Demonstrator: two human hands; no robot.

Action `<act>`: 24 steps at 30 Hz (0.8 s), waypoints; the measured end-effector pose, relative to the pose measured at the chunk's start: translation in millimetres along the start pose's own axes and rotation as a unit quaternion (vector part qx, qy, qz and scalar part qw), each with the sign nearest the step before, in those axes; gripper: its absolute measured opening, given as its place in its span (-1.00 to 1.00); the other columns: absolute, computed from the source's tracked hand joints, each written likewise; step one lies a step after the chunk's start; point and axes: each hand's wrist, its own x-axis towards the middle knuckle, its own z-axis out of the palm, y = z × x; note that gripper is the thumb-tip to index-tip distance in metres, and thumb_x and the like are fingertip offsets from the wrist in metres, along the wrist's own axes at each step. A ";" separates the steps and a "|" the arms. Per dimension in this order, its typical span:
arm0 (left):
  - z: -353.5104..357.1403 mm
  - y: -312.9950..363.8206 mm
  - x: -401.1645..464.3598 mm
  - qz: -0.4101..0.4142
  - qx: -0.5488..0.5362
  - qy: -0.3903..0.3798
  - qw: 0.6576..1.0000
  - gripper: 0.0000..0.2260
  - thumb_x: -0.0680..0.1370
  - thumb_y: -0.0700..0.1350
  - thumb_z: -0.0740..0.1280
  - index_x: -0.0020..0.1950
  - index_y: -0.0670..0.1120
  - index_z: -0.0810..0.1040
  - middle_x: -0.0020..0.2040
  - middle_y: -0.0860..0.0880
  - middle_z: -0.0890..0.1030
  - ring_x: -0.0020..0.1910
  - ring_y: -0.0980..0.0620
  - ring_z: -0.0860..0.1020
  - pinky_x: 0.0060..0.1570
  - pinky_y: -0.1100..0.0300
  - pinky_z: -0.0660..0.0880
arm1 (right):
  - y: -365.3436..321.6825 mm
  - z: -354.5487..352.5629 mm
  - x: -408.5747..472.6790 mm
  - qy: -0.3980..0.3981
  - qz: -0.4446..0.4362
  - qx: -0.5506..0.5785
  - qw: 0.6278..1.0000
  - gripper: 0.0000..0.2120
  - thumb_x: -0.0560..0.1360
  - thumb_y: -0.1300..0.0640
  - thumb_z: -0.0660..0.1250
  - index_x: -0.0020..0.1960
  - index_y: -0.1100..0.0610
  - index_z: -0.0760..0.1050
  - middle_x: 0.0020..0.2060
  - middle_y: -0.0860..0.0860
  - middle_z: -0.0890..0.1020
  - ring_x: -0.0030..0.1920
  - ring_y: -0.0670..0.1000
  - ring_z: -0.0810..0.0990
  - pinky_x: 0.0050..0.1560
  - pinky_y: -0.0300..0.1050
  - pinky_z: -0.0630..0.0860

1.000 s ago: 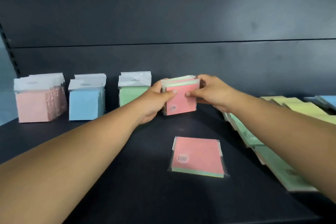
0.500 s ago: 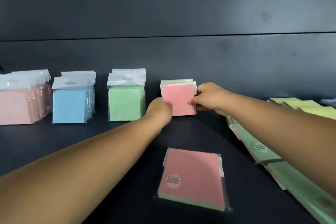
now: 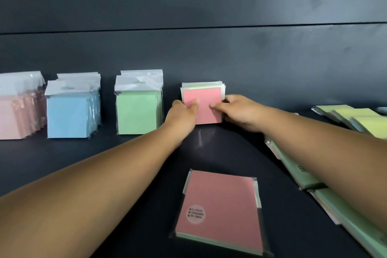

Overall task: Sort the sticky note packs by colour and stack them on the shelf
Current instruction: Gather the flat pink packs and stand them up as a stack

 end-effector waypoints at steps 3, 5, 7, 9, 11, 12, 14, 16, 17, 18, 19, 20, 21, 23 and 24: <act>-0.5 -1.0 -0.8 0.009 0.011 -0.001 1.000 -0.60 0.61 0.07 0.12 0.24 -0.24 0.38 0.01 -0.04 0.55 -0.03 -0.06 0.49 -0.06 0.18 0.35 | 0.3 -2.5 -1.6 0.001 0.003 0.018 1.000 -0.86 0.55 0.12 0.26 0.04 0.16 0.50 -0.01 0.05 0.59 -0.01 0.01 0.56 0.11 -0.14 0.47; -0.8 0.5 -2.6 0.012 0.023 -0.001 1.000 -0.61 0.61 0.06 0.11 0.25 -0.24 0.38 0.04 -0.08 0.56 -0.06 -0.05 0.45 -0.09 0.21 0.31 | 0.3 -1.9 -2.2 -0.001 0.005 0.022 1.000 -0.90 0.55 0.12 0.26 -0.09 0.13 0.49 -0.03 0.06 0.60 -0.02 0.02 0.56 0.15 -0.11 0.47; -0.1 1.7 -3.4 0.011 0.037 0.002 0.999 -0.60 0.62 0.06 0.10 0.27 -0.24 0.36 0.15 -0.13 0.54 0.01 -0.10 0.47 -0.08 0.20 0.30 | 0.9 -0.9 -1.3 0.006 0.003 0.011 1.000 -0.89 0.54 0.09 0.27 -0.06 0.13 0.50 -0.02 0.06 0.60 -0.01 0.04 0.57 0.17 -0.08 0.47; -0.3 2.9 -4.5 0.008 0.059 0.004 0.998 -0.59 0.62 0.06 0.10 0.28 -0.24 0.35 0.20 -0.15 0.51 0.13 -0.15 0.49 -0.06 0.17 0.30 | 0.8 0.1 -1.6 0.016 0.007 -0.016 1.000 -0.80 0.52 0.07 0.30 0.06 0.17 0.51 0.01 0.08 0.61 0.00 0.06 0.57 0.16 -0.07 0.47; -1.8 2.9 -4.8 0.010 0.066 -0.003 0.998 -0.59 0.62 0.06 0.10 0.27 -0.24 0.40 0.21 -0.17 0.52 0.16 -0.17 0.49 0.00 0.15 0.35 | -0.1 0.3 -4.3 0.015 0.016 -0.056 0.998 -0.75 0.48 0.09 0.35 0.10 0.20 0.53 0.02 0.10 0.63 0.02 0.09 0.59 0.16 -0.06 0.48; -3.1 3.6 -6.0 0.010 0.067 -0.007 0.998 -0.59 0.62 0.05 0.10 0.25 -0.25 0.42 0.20 -0.19 0.53 0.16 -0.18 0.49 0.04 0.13 0.37 | -1.0 0.2 -6.3 0.013 0.021 -0.077 0.997 -0.74 0.46 0.10 0.38 0.09 0.21 0.55 0.02 0.11 0.63 0.03 0.10 0.60 0.16 -0.05 0.49; -6.7 5.9 -13.2 0.001 0.069 -0.012 0.998 -0.60 0.62 0.04 0.10 0.20 -0.26 0.45 0.19 -0.20 0.53 0.16 -0.20 0.49 0.10 0.09 0.39 | -5.8 -1.2 -11.8 0.019 0.035 -0.115 0.993 -0.74 0.44 0.09 0.41 0.03 0.23 0.56 -0.08 0.11 0.63 -0.05 0.12 0.58 0.01 -0.09 0.51; -12.6 8.7 -22.8 0.000 0.068 -0.007 0.998 -0.62 0.62 0.03 0.11 0.18 -0.27 0.45 0.17 -0.21 0.53 0.16 -0.20 0.48 0.00 0.12 0.36 | -13.7 -4.8 -20.1 0.037 0.053 -0.177 0.982 -0.78 0.42 0.05 0.42 -0.17 0.20 0.49 -0.29 0.07 0.52 -0.24 0.09 0.48 -0.27 -0.15 0.38; -18.7 10.1 -30.0 0.017 0.068 -0.003 0.998 -0.62 0.62 0.03 0.12 0.19 -0.27 0.44 0.15 -0.22 0.53 0.16 -0.18 0.47 -0.08 0.17 0.31 | -18.7 -7.9 -25.7 0.047 0.060 -0.200 0.977 -0.74 0.42 0.05 0.42 -0.26 0.17 0.41 -0.35 0.06 0.45 -0.30 0.06 0.43 -0.31 -0.17 0.33; -26.3 10.5 -40.9 0.051 0.066 -0.006 0.997 -0.63 0.62 0.02 0.13 0.23 -0.25 0.43 0.13 -0.19 0.54 0.16 -0.14 0.47 -0.14 0.24 0.26 | -22.9 -11.1 -32.7 0.049 0.061 -0.207 0.975 -0.71 0.41 0.06 0.42 -0.31 0.16 0.36 -0.37 0.07 0.42 -0.32 0.05 0.41 -0.29 -0.16 0.35; -36.1 9.1 -51.6 0.090 0.062 -0.028 0.994 -0.62 0.61 0.02 0.15 0.29 -0.21 0.41 0.27 -0.24 0.29 0.19 -0.06 0.46 -0.12 0.31 0.25 | -27.1 -15.0 -40.5 0.043 0.056 -0.200 0.977 -0.71 0.42 0.09 0.42 -0.32 0.17 0.36 -0.36 0.08 0.44 -0.31 0.05 0.43 -0.25 -0.13 0.41; -46.4 8.5 -62.9 0.126 0.059 -0.071 0.988 -0.59 0.58 0.07 0.17 0.37 -0.10 0.38 0.06 0.23 0.32 0.23 0.07 0.43 0.00 0.38 0.26 | -31.5 -18.3 -50.0 0.030 0.045 -0.194 0.980 -0.74 0.44 0.10 0.41 -0.29 0.20 0.40 -0.33 0.09 0.46 -0.31 0.03 0.45 -0.22 -0.14 0.47; -57.8 5.1 -75.9 0.142 0.066 -0.130 0.979 -0.50 0.53 0.17 0.19 0.42 0.00 0.33 0.30 0.18 0.42 0.32 0.18 0.36 0.16 0.41 0.25 | -34.6 -19.1 -63.3 0.005 0.038 -0.202 0.979 -0.78 0.45 0.10 0.40 -0.24 0.22 0.45 -0.31 0.09 0.48 -0.31 0.02 0.46 -0.20 -0.17 0.49; -77.3 1.6 -102.9 0.117 0.107 -0.259 0.953 -0.34 0.32 0.39 0.18 0.39 0.22 0.27 0.33 0.34 0.28 0.33 0.38 0.25 0.29 0.45 0.15 | -38.6 -17.7 -92.4 -0.057 0.031 -0.244 0.968 -0.79 0.47 0.05 0.37 -0.14 0.21 0.52 -0.30 0.06 0.51 -0.29 -0.01 0.47 -0.23 -0.22 0.46; -83.5 0.3 -113.4 0.109 0.152 -0.311 0.932 -0.25 0.22 0.47 0.18 0.39 0.26 0.23 0.35 0.37 0.21 0.34 0.43 0.18 0.31 0.47 0.10 | -39.1 -15.9 -105.7 -0.085 0.035 -0.259 0.962 -0.78 0.47 0.02 0.36 -0.14 0.19 0.53 -0.30 0.03 0.52 -0.30 -0.04 0.48 -0.26 -0.26 0.45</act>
